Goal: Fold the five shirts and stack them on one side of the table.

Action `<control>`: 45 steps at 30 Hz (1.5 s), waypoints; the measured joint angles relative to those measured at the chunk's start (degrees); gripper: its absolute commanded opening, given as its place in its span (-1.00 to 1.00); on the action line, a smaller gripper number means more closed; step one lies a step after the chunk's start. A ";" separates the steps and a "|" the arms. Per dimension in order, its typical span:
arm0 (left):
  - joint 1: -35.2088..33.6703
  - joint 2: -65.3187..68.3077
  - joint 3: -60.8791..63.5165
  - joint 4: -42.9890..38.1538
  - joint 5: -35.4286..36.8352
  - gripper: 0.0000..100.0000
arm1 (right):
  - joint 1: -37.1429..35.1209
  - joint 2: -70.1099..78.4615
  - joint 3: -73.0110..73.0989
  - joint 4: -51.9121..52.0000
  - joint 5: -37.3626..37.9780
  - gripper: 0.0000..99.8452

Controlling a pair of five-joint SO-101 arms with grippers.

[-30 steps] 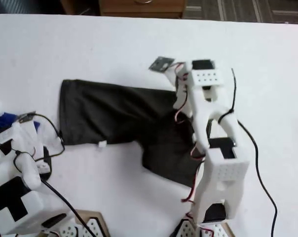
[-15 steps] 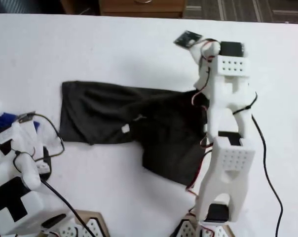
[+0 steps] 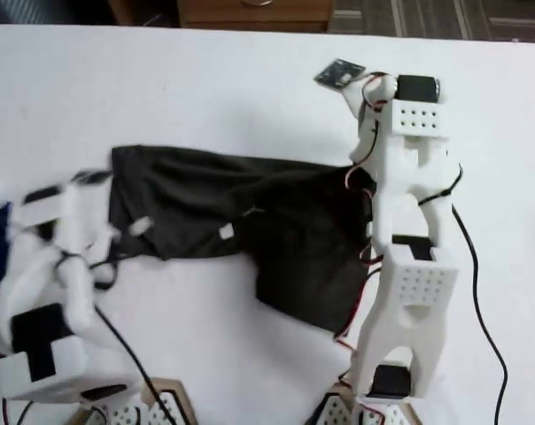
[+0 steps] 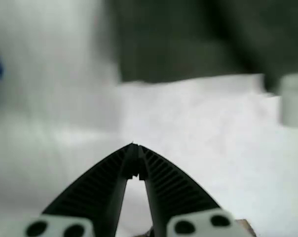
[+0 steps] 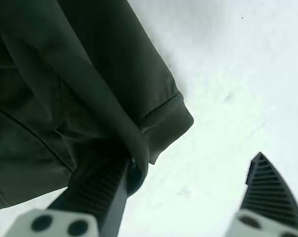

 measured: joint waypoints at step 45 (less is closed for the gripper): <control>17.85 -0.70 2.46 -19.08 -2.02 -0.95 | -0.62 0.18 4.75 0.18 -21.19 -0.33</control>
